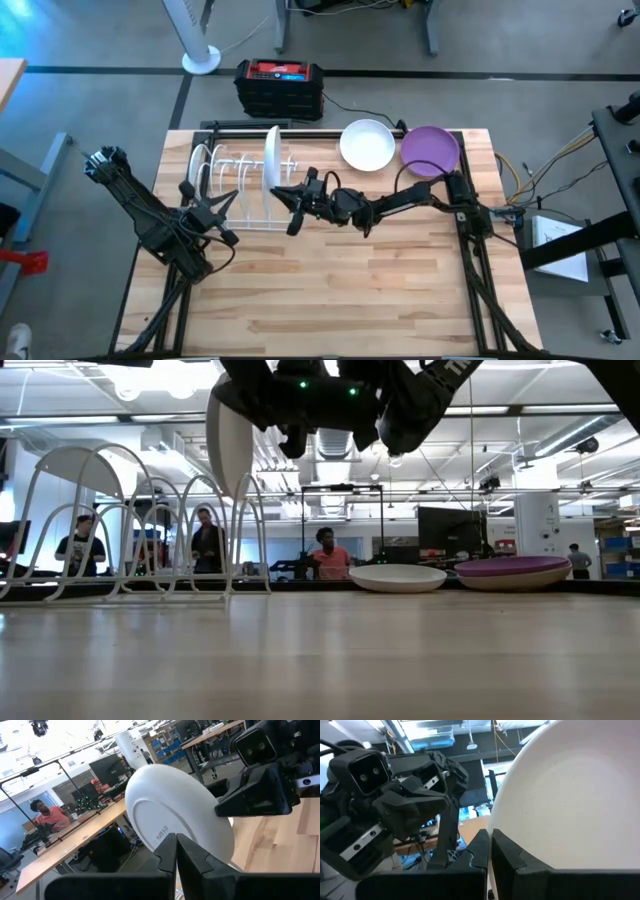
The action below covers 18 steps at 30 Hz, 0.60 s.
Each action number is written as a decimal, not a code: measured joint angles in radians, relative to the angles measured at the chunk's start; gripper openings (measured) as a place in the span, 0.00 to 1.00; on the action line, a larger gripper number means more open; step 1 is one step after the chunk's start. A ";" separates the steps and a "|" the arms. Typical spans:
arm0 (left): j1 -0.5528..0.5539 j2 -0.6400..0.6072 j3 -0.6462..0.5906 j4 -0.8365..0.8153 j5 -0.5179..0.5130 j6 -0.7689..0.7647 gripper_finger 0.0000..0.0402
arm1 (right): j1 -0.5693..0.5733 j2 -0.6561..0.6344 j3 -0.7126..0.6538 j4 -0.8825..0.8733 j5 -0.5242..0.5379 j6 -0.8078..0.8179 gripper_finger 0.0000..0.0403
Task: Sort dishes
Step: Put the white plate into the white dish rack
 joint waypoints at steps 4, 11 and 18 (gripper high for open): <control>0.000 0.000 0.000 0.000 0.000 0.000 0.00 | 0.000 0.000 0.000 -0.013 0.000 0.007 0.00; 0.000 0.000 0.000 0.000 0.000 0.000 0.00 | 0.006 0.000 -0.003 -0.043 0.000 0.041 0.00; 0.000 0.000 0.000 0.000 0.000 0.000 0.00 | 0.013 0.062 -0.012 -0.063 0.000 0.115 0.00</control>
